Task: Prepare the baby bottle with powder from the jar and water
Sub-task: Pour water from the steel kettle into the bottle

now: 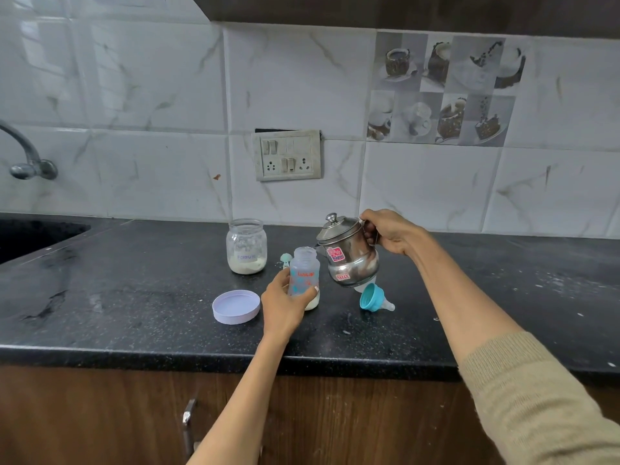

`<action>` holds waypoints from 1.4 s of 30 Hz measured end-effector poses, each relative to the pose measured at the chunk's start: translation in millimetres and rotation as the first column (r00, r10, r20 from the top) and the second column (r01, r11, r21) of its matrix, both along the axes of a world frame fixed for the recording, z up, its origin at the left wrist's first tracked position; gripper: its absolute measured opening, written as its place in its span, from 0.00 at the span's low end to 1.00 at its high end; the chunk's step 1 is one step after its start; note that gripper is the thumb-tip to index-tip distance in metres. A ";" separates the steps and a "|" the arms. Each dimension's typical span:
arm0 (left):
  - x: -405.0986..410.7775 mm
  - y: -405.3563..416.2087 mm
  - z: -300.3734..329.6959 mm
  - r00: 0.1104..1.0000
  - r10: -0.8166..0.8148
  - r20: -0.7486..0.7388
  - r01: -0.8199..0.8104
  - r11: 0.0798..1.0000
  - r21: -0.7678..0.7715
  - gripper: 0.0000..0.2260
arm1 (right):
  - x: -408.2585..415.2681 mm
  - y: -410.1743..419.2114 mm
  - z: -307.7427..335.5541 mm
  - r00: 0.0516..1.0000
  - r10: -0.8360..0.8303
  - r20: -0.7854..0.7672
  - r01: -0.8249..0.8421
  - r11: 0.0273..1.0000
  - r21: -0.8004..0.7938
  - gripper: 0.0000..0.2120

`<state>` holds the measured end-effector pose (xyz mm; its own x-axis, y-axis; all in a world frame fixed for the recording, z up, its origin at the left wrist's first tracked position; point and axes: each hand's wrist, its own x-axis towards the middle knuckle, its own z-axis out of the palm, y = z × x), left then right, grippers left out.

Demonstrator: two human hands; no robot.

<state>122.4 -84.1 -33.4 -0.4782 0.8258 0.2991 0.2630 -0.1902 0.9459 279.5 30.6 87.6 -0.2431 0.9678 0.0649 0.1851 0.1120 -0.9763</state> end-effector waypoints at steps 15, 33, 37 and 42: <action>-0.6 1.4 -0.3 1.000 0.000 -0.014 0.000 1.000 -0.015 0.28 | -4.8 -7.2 18.9 0.985 0.040 0.168 -0.062 0.989 0.131 0.16; -1.5 2.3 -2.3 1.000 -0.015 -0.004 0.015 1.000 -0.024 0.28 | -10.3 -6.6 31.2 0.954 0.035 0.299 -0.095 0.977 0.191 0.16; -1.6 3.5 -2.3 1.000 -0.022 -0.023 0.021 0.999 -0.032 0.27 | -9.8 -7.3 31.9 0.950 0.037 0.311 -0.103 0.974 0.199 0.16; -1.3 3.6 -2.8 1.000 -0.025 -0.014 0.024 0.999 -0.031 0.26 | -9.0 -7.0 31.4 0.949 0.039 0.311 -0.105 0.974 0.199 0.17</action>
